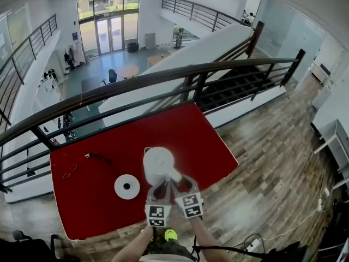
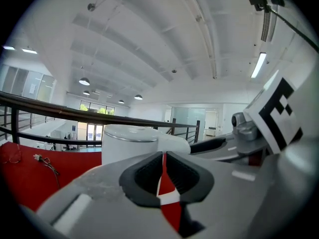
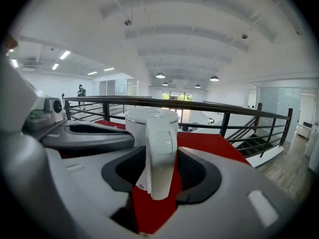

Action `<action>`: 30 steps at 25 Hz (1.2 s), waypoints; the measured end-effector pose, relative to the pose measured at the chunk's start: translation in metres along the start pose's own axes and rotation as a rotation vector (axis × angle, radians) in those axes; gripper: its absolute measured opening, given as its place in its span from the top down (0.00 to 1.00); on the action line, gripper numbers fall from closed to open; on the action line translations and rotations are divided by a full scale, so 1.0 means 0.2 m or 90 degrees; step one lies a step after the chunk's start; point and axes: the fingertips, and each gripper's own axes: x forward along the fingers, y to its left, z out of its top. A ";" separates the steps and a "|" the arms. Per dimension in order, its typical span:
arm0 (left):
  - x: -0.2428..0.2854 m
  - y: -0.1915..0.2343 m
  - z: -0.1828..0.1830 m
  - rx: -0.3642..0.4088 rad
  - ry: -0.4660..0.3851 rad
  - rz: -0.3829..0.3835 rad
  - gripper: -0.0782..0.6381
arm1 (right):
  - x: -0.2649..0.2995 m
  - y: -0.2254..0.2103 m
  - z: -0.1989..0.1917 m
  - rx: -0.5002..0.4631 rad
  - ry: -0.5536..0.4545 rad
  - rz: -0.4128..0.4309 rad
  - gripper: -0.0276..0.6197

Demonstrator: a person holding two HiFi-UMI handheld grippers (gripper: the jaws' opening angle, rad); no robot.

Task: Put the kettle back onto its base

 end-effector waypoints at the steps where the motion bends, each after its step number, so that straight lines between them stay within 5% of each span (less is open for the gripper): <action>1: 0.00 0.00 0.00 0.001 0.003 0.001 0.85 | 0.01 0.00 0.00 -0.001 0.002 0.003 0.67; 21: 0.04 0.01 -0.02 0.013 0.022 0.009 0.88 | 0.09 -0.01 0.00 0.016 -0.001 0.061 0.73; 30: 0.02 0.06 -0.03 0.017 0.016 0.021 0.88 | 0.09 -0.01 0.00 0.023 -0.034 0.042 0.73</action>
